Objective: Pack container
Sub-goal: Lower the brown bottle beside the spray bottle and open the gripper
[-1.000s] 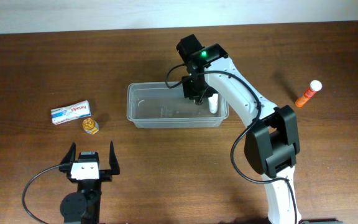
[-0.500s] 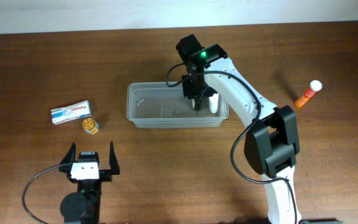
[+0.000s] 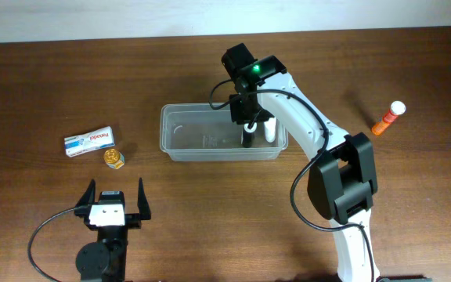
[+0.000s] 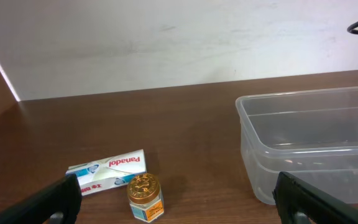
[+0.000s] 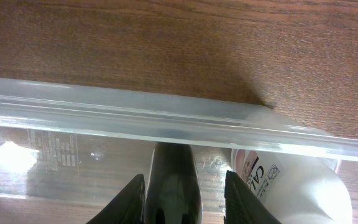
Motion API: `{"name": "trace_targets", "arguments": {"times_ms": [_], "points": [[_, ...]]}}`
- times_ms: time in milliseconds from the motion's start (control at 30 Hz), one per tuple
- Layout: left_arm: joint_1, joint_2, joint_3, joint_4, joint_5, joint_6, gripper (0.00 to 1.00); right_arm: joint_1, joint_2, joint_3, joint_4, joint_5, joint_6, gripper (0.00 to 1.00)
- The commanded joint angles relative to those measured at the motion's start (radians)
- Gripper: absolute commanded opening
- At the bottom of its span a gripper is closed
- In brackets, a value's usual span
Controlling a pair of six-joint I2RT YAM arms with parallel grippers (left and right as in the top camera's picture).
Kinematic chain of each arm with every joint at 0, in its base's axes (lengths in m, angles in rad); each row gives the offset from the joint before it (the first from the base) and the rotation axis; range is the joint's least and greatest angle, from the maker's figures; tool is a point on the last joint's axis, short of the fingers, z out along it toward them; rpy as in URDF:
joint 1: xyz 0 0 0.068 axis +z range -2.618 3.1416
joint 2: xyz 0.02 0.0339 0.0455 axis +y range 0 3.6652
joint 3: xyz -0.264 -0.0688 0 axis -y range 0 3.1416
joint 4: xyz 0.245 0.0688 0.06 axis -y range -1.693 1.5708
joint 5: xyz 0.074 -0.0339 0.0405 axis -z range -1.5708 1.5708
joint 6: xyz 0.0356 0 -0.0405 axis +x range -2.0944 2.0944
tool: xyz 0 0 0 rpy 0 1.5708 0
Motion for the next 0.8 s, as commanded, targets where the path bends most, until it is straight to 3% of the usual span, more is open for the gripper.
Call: {"name": "trace_targets", "arguments": {"times_ms": [0, 767], "points": [[-0.004, -0.008, -0.003, -0.005, 0.001, 0.016, 0.99, 0.002, 0.004, -0.026, 0.001, 0.001, 0.011, 0.33], [-0.004, -0.008, -0.003, -0.005, 0.001, 0.016, 0.99, 0.005, 0.0, 0.214, -0.218, -0.071, -0.046, 0.36]]}}
